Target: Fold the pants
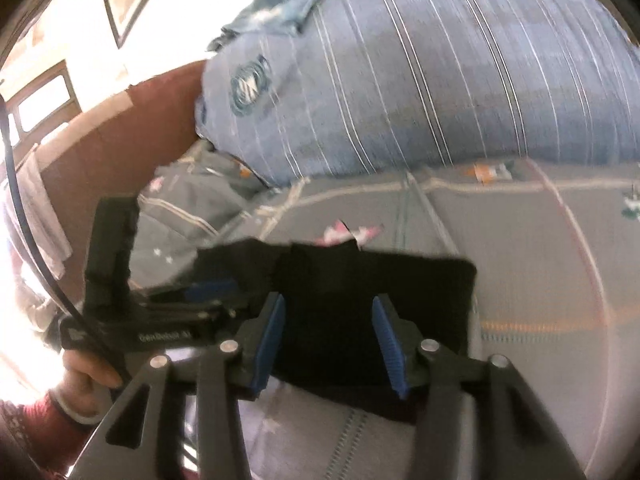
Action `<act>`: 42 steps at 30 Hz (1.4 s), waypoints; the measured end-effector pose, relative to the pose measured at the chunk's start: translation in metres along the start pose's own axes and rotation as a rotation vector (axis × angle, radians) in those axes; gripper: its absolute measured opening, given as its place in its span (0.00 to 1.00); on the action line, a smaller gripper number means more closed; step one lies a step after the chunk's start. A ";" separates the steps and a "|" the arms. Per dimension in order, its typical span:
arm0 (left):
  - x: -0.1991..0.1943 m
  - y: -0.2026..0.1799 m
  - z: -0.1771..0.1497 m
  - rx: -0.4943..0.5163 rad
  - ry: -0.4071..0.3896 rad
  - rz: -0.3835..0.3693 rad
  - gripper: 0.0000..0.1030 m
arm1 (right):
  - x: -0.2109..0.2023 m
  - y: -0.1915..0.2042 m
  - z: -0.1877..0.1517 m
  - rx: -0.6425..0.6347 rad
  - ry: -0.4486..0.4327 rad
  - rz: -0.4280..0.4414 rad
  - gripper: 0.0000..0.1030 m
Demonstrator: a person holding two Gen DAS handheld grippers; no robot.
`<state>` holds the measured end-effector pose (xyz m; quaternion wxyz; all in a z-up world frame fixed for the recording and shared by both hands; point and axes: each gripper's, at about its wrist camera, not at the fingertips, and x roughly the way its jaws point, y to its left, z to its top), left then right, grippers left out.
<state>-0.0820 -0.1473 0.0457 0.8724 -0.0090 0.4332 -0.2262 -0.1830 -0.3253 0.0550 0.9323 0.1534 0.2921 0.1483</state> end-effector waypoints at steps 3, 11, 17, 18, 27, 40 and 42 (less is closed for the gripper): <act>-0.011 0.008 0.001 -0.015 -0.021 0.023 0.69 | 0.001 0.009 0.008 -0.014 -0.025 0.021 0.49; -0.025 0.037 -0.001 -0.088 -0.040 0.075 0.79 | 0.027 0.029 0.017 -0.074 -0.013 0.066 0.54; -0.029 0.057 -0.005 -0.133 -0.039 0.103 0.79 | 0.049 0.045 0.022 -0.106 0.023 0.089 0.57; -0.030 0.060 -0.006 -0.145 -0.040 0.104 0.79 | 0.051 0.047 0.022 -0.113 0.025 0.096 0.58; -0.044 0.101 -0.028 -0.282 -0.049 0.134 0.79 | 0.076 0.069 0.028 -0.171 0.074 0.142 0.65; -0.049 0.121 -0.040 -0.360 -0.040 0.155 0.79 | 0.103 0.088 0.030 -0.196 0.108 0.190 0.68; -0.048 0.124 -0.041 -0.366 -0.039 0.154 0.79 | 0.106 0.089 0.031 -0.200 0.116 0.195 0.69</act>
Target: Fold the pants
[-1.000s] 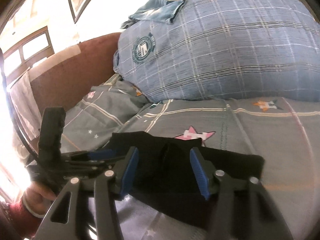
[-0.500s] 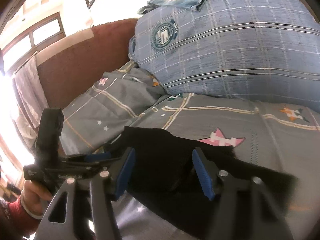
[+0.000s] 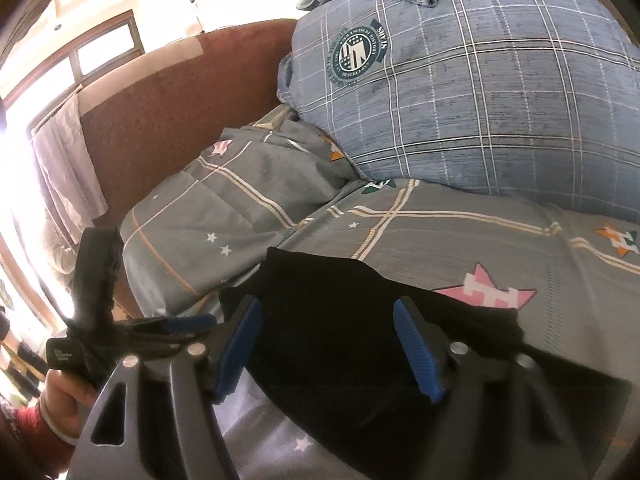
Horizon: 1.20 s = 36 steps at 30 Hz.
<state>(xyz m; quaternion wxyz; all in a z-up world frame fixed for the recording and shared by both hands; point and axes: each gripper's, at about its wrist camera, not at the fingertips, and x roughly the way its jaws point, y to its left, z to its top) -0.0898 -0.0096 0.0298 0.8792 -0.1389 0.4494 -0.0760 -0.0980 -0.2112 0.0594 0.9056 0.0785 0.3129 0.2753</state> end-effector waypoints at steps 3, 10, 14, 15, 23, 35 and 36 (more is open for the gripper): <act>0.001 0.006 -0.002 -0.021 0.001 -0.010 0.79 | 0.006 0.000 0.002 -0.002 0.017 -0.002 0.70; 0.005 0.023 -0.010 -0.109 0.017 -0.068 0.82 | 0.027 0.003 0.010 -0.036 0.063 -0.003 0.70; 0.008 0.030 -0.015 -0.142 0.036 -0.064 0.82 | 0.033 0.004 0.014 -0.050 0.068 0.005 0.72; 0.010 0.031 -0.017 -0.152 0.040 -0.067 0.82 | 0.036 0.003 0.015 -0.052 0.072 0.008 0.73; 0.014 0.035 -0.013 -0.190 0.025 -0.071 0.82 | 0.089 0.001 0.040 -0.131 0.202 0.067 0.73; 0.027 0.041 0.003 -0.214 -0.021 -0.099 0.88 | 0.187 0.021 0.062 -0.253 0.405 0.120 0.73; 0.028 0.041 0.003 -0.212 -0.025 -0.100 0.88 | 0.195 0.025 0.061 -0.266 0.423 0.120 0.73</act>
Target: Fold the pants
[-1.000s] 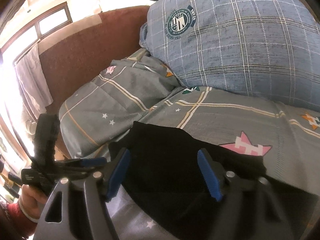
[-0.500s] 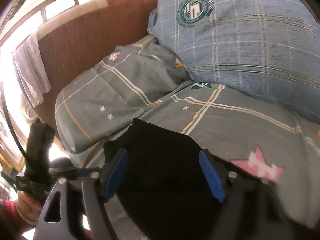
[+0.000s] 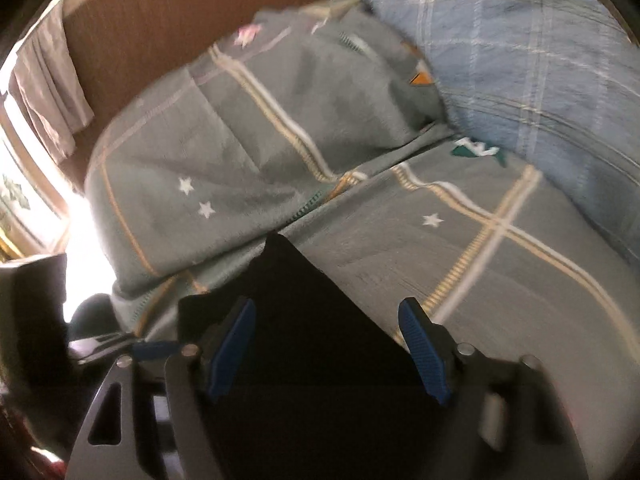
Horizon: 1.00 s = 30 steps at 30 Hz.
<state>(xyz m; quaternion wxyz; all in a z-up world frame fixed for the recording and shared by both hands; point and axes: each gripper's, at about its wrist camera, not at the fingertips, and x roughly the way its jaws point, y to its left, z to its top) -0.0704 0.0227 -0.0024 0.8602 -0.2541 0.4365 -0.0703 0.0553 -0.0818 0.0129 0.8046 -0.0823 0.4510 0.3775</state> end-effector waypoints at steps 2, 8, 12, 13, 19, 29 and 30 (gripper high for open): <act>0.001 0.000 0.001 0.001 -0.008 -0.005 0.88 | 0.012 0.003 0.005 -0.017 0.029 -0.014 0.73; -0.002 0.003 0.003 0.009 -0.035 -0.040 0.58 | 0.022 0.011 0.006 0.018 0.042 -0.005 0.22; -0.020 -0.009 0.005 0.091 -0.070 -0.019 0.26 | -0.016 0.016 0.002 0.037 -0.061 0.005 0.14; -0.030 -0.016 0.006 0.113 -0.093 -0.042 0.25 | -0.036 0.015 0.000 0.056 -0.108 0.024 0.14; -0.074 -0.088 -0.001 0.335 -0.171 -0.165 0.25 | -0.141 0.002 -0.028 0.158 -0.339 0.088 0.13; 0.000 -0.204 -0.075 0.669 0.060 -0.329 0.25 | -0.226 -0.071 -0.181 0.500 -0.480 -0.082 0.16; 0.009 -0.208 -0.081 0.685 0.084 -0.324 0.25 | -0.224 -0.080 -0.198 0.554 -0.452 -0.143 0.17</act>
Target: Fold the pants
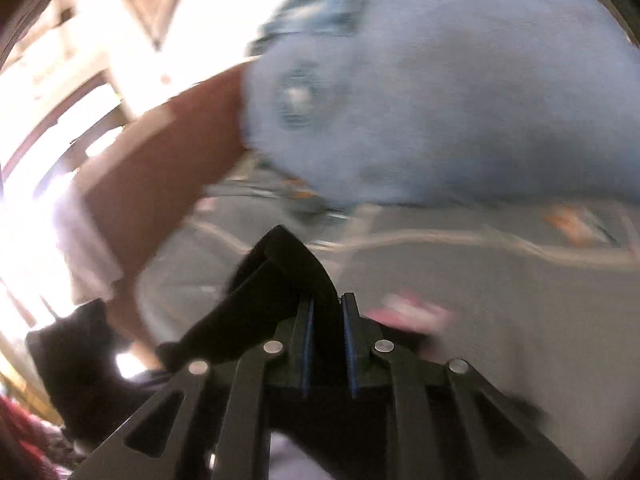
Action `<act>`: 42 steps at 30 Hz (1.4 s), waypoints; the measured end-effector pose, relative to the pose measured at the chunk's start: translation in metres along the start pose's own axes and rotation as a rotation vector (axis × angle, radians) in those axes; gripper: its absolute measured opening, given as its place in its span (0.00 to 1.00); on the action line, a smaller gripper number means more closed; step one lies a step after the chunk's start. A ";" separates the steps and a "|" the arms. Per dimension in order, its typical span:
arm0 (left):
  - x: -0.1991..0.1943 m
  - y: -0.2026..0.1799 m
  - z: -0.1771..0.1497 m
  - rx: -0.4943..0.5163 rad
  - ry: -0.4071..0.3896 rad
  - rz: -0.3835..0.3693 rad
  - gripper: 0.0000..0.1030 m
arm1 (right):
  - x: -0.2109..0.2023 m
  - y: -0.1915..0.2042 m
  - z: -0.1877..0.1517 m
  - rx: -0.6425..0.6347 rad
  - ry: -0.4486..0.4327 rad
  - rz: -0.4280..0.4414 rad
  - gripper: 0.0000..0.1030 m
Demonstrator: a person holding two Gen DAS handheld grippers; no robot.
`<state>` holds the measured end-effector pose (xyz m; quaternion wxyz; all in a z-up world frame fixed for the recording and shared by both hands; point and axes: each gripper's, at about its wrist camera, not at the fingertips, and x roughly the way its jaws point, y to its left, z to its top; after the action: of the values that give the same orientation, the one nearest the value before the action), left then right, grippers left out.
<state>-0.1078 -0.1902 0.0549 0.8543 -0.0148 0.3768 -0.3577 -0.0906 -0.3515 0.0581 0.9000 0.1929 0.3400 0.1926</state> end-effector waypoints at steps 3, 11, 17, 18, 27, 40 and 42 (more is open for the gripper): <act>0.016 -0.012 -0.008 0.050 0.068 -0.011 0.29 | -0.016 -0.038 -0.021 0.118 0.006 -0.146 0.22; -0.040 0.003 0.005 0.104 0.041 -0.090 0.72 | -0.077 -0.043 -0.047 0.229 -0.120 -0.046 0.76; -0.033 0.050 0.036 0.081 0.019 0.030 0.73 | -0.065 -0.033 -0.061 0.252 -0.047 -0.028 0.79; -0.026 0.058 0.041 0.075 0.024 0.033 0.73 | -0.060 -0.029 -0.064 0.246 -0.022 -0.028 0.79; 0.033 0.067 0.059 0.218 0.100 -0.008 0.77 | -0.029 -0.017 -0.073 0.163 0.013 -0.140 0.51; 0.041 0.090 0.051 0.106 0.073 0.108 0.56 | -0.036 0.012 -0.040 -0.168 0.009 -0.299 0.04; 0.049 0.095 0.047 0.070 0.094 0.110 0.56 | -0.022 -0.017 -0.056 -0.091 0.067 -0.336 0.04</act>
<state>0.0029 -0.1614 0.0290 0.8539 0.0526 0.4042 -0.3235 -0.1408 -0.3641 0.0233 0.9155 0.0861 0.3882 0.0612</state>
